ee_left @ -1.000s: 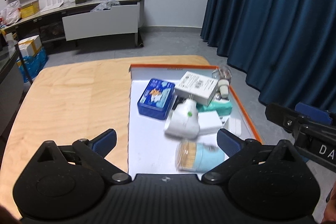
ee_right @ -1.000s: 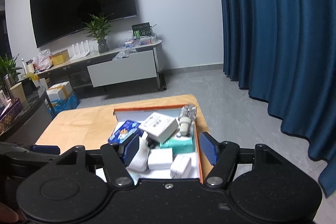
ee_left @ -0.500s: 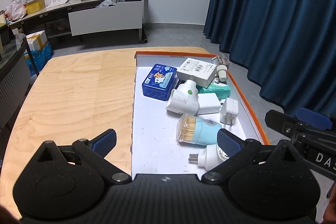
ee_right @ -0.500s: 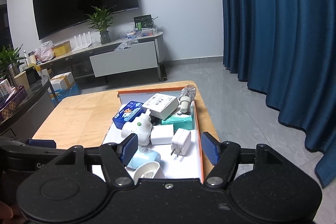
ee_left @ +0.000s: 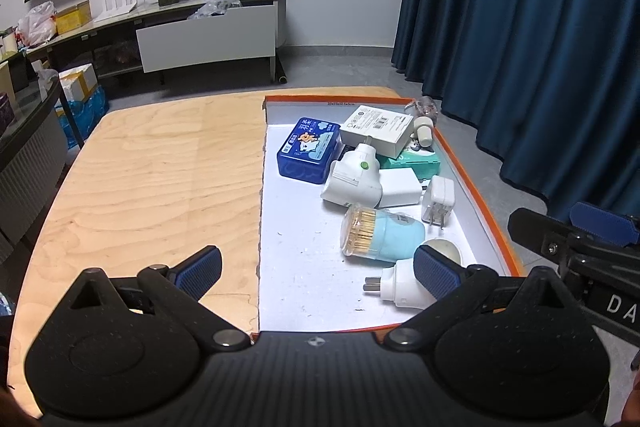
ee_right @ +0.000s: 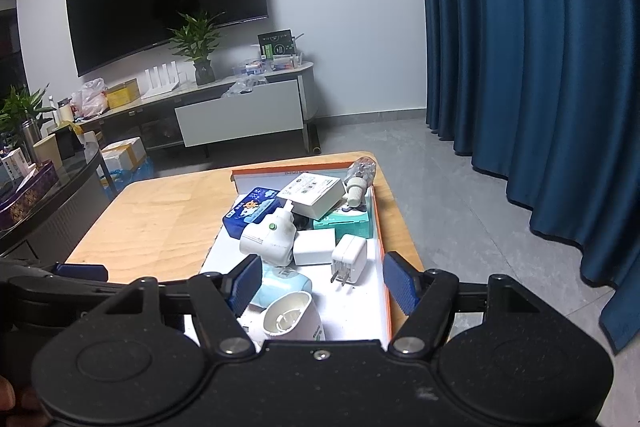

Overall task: Organize rigid objects
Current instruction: 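Withdraw both open tools from the tray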

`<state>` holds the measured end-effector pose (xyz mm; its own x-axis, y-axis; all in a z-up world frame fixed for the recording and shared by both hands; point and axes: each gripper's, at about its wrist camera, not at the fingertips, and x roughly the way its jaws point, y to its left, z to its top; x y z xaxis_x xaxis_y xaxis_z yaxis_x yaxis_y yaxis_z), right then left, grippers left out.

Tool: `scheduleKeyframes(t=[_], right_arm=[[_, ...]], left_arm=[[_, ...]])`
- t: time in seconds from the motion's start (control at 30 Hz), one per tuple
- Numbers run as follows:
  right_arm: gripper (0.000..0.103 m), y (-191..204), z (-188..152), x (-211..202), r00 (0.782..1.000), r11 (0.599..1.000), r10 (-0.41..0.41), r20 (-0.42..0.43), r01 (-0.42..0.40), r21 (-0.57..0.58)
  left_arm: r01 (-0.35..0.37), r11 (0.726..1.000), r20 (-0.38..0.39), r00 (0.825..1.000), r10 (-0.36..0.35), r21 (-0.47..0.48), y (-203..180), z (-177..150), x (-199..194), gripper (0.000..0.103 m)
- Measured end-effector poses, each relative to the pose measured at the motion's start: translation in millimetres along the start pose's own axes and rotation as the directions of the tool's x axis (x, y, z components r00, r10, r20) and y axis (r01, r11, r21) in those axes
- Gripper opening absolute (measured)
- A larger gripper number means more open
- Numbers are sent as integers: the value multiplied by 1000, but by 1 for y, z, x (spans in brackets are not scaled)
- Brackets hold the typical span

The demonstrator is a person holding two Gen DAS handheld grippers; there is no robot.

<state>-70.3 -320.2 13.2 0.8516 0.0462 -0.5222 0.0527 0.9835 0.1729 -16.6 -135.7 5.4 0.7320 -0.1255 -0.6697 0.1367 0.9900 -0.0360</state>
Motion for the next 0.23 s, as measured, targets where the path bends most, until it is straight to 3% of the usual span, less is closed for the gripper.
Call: scheduleKeyframes(t=[0.23], right_arm=[[80,0,0,0,1000,1000,0,1,0,-3]], left_arm=[[1,1000,2,1000,-1,-13,3,-1,-1,103]])
